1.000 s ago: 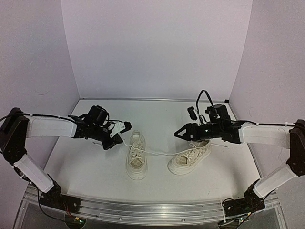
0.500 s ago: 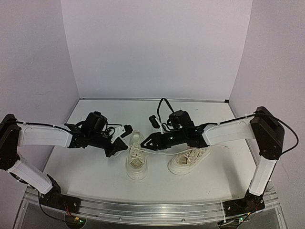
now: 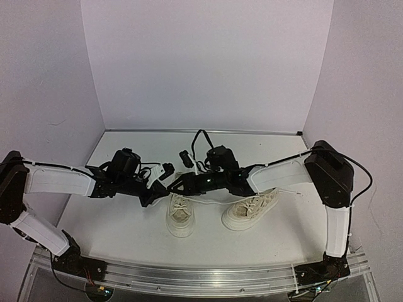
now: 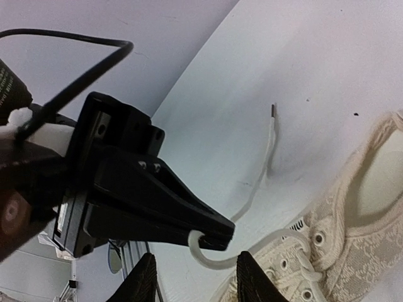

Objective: Tie the shoes

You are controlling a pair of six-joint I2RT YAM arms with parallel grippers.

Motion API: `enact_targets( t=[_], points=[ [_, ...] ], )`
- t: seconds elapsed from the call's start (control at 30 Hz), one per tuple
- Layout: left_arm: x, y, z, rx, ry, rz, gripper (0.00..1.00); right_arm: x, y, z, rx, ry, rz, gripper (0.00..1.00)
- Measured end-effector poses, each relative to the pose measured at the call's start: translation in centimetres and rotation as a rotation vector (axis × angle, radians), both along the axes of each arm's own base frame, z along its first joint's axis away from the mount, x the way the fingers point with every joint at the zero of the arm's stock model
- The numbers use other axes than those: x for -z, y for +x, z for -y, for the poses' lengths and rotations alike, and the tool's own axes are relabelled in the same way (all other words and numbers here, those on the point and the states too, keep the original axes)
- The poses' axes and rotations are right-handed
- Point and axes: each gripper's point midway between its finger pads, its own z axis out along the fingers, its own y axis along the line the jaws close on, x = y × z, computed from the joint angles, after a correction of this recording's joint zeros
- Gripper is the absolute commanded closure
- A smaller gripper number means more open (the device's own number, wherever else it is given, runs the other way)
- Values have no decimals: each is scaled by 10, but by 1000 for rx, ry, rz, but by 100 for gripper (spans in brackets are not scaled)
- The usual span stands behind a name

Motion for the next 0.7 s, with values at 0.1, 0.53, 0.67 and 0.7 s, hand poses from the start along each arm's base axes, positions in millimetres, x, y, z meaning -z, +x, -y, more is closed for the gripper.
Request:
enact_targets(
  t=[0.1, 0.53, 0.67, 0.7],
  points=[
    [-1, 2, 1, -2, -8, 6, 100, -4, 2, -7, -6, 14, 7, 62],
    [3, 3, -1, -28, -9, 3, 99, 17, 3, -9, -2, -29, -16, 100],
    [7, 4, -2, -34, 0, 1, 96, 22, 3, -8, 1, -51, -8, 100],
    [8, 4, -2, -34, 3, -1, 97, 23, 3, -7, 2, -58, -5, 100]
  ],
)
